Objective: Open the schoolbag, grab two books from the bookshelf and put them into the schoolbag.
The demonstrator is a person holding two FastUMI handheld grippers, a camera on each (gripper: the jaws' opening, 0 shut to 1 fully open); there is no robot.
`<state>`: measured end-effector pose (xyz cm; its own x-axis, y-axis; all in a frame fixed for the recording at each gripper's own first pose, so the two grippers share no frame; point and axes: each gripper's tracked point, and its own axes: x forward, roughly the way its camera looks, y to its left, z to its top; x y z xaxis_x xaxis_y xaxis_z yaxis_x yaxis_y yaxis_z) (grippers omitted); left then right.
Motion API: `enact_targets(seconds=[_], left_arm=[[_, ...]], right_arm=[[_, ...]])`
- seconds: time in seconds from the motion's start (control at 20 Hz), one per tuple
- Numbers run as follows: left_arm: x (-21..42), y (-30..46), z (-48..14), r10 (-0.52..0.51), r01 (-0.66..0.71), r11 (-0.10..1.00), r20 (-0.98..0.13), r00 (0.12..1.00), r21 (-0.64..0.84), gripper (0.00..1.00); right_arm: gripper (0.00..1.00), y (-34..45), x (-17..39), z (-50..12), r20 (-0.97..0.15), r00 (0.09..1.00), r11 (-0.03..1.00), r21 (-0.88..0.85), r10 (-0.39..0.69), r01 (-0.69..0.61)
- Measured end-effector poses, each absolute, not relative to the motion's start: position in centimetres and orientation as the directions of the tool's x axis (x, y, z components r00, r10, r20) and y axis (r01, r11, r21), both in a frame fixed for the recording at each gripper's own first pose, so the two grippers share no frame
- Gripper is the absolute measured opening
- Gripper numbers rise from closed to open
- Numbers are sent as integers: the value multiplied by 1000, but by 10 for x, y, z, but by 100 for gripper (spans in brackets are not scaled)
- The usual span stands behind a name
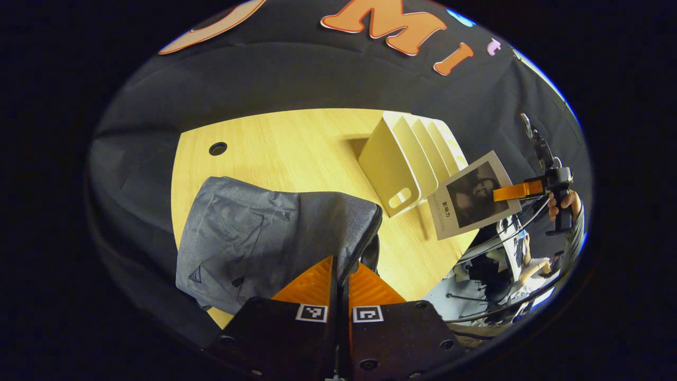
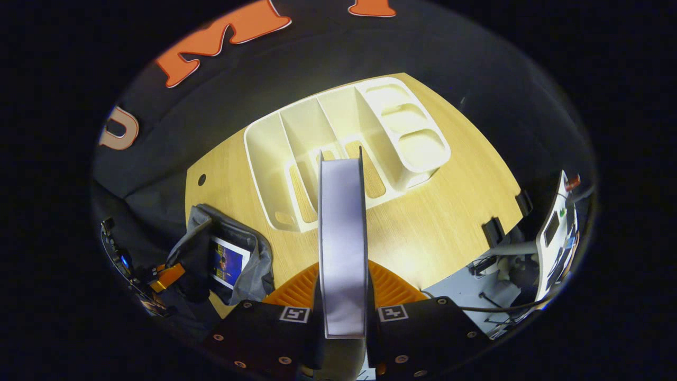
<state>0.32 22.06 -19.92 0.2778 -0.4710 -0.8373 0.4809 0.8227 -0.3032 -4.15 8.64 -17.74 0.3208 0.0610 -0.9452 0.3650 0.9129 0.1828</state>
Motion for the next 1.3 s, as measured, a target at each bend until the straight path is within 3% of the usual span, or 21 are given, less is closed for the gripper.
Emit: enact_targets(seconds=[0.45,0.6,0.75,0.95,1.3], left_arm=[[4,225,-203,-496,563,769,-838,226,-304,3],[2,227,-203,-499,583,756,-839,218,-298,4],[3,225,-203,-502,581,756,-837,217,-302,4],[5,226,-201,-494,595,754,-838,233,-279,4],[9,226,-191,-495,602,757,-824,275,-254,4]], right_arm=[[32,131,-93,-177,-914,387,814,314,120,488],[32,157,-91,-165,-869,452,755,432,201,494],[32,177,-91,-146,-809,516,692,544,282,474],[32,190,-95,-138,-784,544,689,572,300,444],[32,235,-73,-133,-674,601,606,708,429,362]])
